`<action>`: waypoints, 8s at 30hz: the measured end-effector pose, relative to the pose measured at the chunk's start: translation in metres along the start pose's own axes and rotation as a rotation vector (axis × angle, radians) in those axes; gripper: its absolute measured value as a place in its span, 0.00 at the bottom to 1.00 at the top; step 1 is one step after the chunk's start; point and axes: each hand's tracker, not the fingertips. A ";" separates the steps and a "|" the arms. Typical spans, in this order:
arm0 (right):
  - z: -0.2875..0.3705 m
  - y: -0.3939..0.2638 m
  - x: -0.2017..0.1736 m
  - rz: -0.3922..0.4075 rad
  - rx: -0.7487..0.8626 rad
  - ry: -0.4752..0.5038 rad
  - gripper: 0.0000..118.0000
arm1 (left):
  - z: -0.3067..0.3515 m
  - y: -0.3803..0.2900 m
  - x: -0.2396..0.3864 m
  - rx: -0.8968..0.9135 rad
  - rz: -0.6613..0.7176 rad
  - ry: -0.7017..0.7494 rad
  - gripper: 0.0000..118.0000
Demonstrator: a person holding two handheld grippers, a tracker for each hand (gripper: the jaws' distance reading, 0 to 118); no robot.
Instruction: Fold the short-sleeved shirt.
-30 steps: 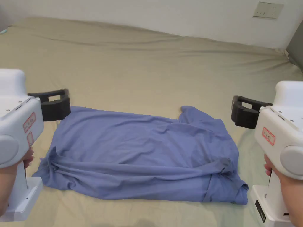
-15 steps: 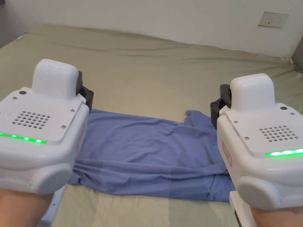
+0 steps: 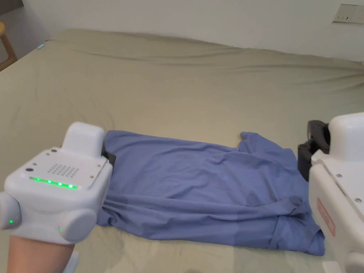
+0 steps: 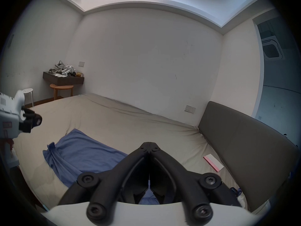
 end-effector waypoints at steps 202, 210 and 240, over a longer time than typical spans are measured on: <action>-0.276 -0.194 0.069 -0.027 -0.831 0.087 0.02 | -0.135 -0.036 -0.040 -0.202 0.072 -0.152 0.01; -0.201 -0.117 0.111 -0.104 -0.702 0.128 0.02 | -0.098 -0.006 -0.055 -0.151 0.065 -0.140 0.01; -0.039 -0.237 0.084 0.070 -1.102 0.400 0.02 | -0.038 -0.152 -0.059 -0.537 -0.250 -0.249 0.01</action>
